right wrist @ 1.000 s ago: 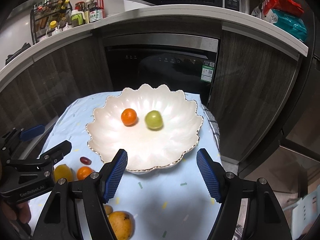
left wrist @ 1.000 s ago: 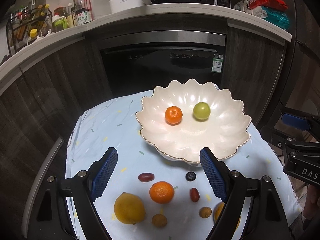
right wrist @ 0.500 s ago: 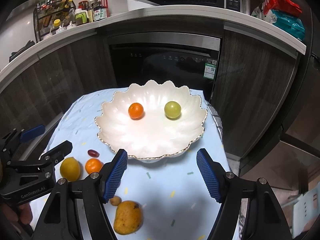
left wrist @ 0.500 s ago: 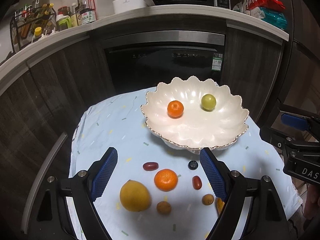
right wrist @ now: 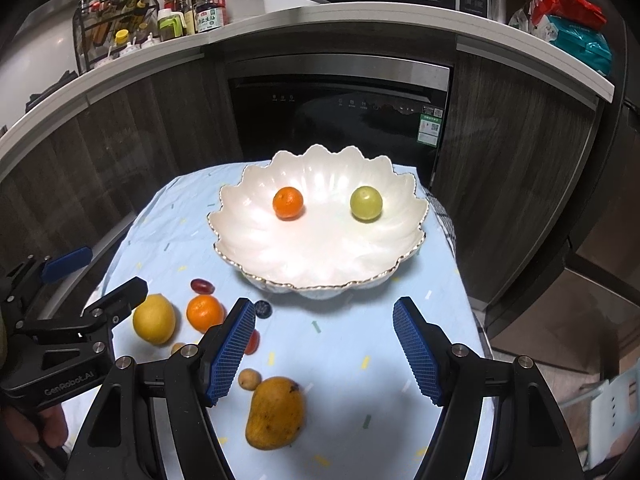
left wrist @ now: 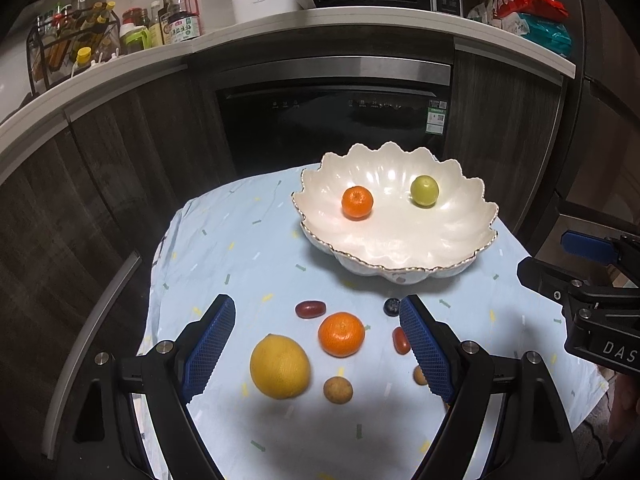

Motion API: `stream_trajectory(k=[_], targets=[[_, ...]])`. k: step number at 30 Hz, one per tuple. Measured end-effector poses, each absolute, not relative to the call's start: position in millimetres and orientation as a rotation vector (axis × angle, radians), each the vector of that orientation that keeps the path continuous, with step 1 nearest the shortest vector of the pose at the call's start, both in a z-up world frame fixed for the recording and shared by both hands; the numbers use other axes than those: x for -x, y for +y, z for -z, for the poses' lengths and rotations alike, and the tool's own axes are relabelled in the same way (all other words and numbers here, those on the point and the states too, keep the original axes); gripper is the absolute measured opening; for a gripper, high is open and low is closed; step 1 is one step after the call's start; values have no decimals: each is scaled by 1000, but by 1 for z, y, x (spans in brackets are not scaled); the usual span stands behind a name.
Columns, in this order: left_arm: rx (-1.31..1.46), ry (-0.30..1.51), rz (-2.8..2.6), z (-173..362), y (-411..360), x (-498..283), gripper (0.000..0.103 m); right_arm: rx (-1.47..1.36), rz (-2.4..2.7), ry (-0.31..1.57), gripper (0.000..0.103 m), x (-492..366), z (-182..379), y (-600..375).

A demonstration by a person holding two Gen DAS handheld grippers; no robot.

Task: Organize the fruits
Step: 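Withdraw both open tools from the bowl back toward the remaining fruits, then reach the left tool to the brown potato-like fruit while the right tool reaches the mango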

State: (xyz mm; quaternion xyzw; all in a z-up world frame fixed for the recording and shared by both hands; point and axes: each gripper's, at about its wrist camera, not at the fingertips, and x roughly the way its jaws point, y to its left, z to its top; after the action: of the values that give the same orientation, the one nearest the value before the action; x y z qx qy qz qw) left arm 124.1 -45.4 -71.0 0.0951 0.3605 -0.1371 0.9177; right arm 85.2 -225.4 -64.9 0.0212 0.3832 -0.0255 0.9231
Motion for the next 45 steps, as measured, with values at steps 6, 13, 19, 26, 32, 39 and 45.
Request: stream_trajectory(k=[6, 13, 19, 26, 32, 39, 45], targets=[[-191, 752, 286, 80, -38, -116, 84, -46, 52, 808, 72, -80, 73, -219], [-188, 770, 301, 94, -34, -111, 84, -48, 53, 837, 72, -73, 87, -210], [-187, 790, 319, 107, -33, -108, 84, -39, 60, 853, 72, -68, 98, -204], [-194, 802, 323, 123, -34, -104, 84, -33, 65, 873, 72, -65, 112, -201], [-205, 804, 323, 137, -35, -103, 84, -29, 63, 894, 72, -63, 125, -200], [-204, 815, 338, 152, -38, -100, 76, -20, 56, 903, 72, -61, 134, -196], [-212, 819, 352, 160, -44, -100, 71, -22, 59, 914, 72, -61, 140, -196]])
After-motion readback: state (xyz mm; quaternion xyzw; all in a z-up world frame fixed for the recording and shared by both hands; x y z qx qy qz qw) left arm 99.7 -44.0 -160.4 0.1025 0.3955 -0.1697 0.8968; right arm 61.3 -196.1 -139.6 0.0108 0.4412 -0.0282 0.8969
